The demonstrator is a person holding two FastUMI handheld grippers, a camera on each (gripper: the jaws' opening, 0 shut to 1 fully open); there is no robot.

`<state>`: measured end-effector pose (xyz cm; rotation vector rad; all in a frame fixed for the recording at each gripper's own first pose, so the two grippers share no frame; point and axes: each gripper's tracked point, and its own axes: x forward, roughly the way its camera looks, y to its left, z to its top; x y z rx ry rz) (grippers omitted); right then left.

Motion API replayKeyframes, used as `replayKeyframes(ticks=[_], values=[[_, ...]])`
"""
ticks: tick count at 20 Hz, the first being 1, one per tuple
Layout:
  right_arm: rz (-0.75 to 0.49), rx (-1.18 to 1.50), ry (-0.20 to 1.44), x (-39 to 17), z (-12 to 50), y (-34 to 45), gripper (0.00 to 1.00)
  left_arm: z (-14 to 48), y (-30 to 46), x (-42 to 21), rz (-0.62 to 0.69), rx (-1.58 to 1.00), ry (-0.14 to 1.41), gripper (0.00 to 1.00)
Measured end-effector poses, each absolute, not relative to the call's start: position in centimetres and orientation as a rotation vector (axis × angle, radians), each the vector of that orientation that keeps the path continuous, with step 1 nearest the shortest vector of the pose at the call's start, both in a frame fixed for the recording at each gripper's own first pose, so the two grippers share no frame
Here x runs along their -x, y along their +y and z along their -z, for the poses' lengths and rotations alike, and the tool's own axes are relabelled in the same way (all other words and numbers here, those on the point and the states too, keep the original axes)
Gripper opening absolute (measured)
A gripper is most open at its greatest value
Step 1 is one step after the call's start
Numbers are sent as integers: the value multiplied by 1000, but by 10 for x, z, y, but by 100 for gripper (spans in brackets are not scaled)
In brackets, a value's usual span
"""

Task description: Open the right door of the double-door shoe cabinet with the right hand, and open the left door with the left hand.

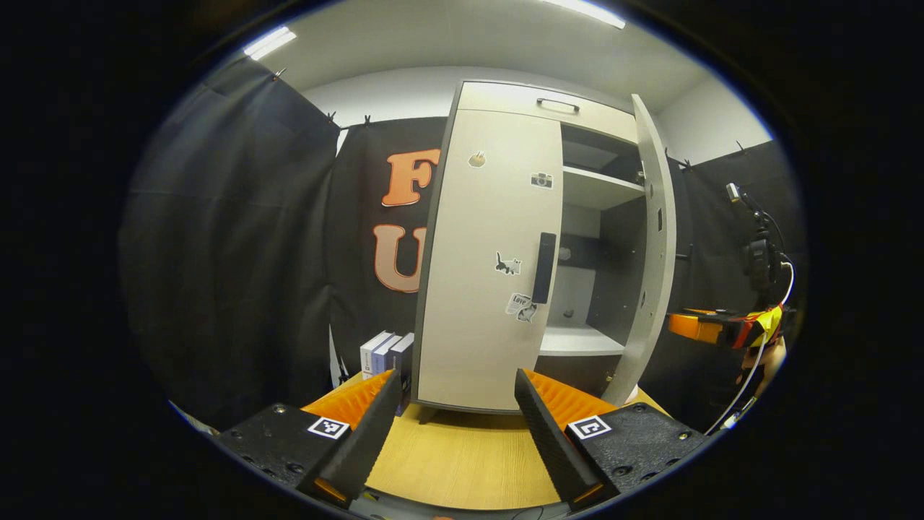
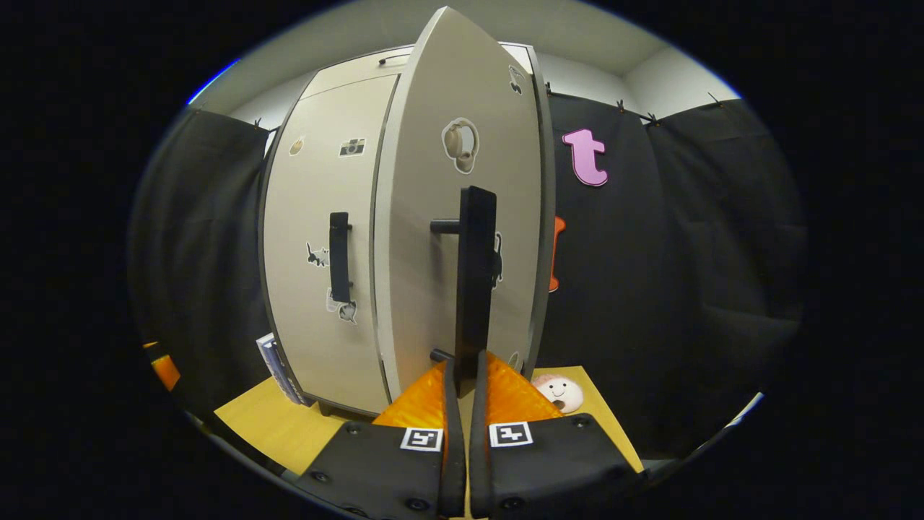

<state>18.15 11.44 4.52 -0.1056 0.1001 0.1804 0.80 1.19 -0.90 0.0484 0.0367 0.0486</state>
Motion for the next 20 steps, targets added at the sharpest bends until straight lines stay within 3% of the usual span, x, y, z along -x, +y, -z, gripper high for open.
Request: replayKeyframes(ticks=[11,20], values=[[-116,111,105,-178,-48,72,8,11,-41,-15,-44,-77,26,92],[-158,94,112,-180,-47,59,7,4,-84,-39,-50,-82,9,95]])
